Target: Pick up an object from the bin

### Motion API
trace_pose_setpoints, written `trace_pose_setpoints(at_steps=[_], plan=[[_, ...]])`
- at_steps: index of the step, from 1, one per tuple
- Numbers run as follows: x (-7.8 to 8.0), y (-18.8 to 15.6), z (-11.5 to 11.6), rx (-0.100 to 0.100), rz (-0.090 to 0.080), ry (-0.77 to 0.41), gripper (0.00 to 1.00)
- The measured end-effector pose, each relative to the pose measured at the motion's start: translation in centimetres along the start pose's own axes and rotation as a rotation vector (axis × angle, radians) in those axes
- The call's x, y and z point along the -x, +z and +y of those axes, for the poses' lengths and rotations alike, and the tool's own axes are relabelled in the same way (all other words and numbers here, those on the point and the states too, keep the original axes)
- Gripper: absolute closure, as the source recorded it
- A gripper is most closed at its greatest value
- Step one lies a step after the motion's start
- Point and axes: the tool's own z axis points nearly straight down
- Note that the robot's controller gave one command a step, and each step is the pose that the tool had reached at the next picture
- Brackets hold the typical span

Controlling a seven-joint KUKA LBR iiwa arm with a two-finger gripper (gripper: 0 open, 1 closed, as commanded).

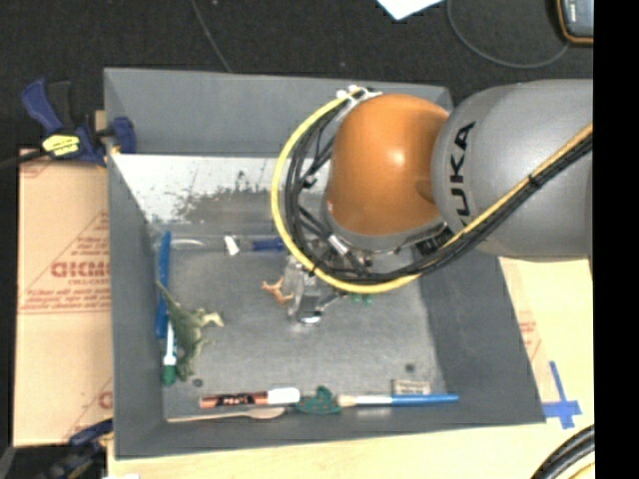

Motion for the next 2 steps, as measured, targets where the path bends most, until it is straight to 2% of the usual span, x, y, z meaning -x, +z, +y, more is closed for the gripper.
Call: trace_pose_setpoints(at_steps=[1, 2], plan=[[-3.4, 4.6, 5.0, 0.002, 0.002, 0.056, 1.0], [0.6, 1.8, -1.5, -0.003, -0.017, 0.008, 1.0]])
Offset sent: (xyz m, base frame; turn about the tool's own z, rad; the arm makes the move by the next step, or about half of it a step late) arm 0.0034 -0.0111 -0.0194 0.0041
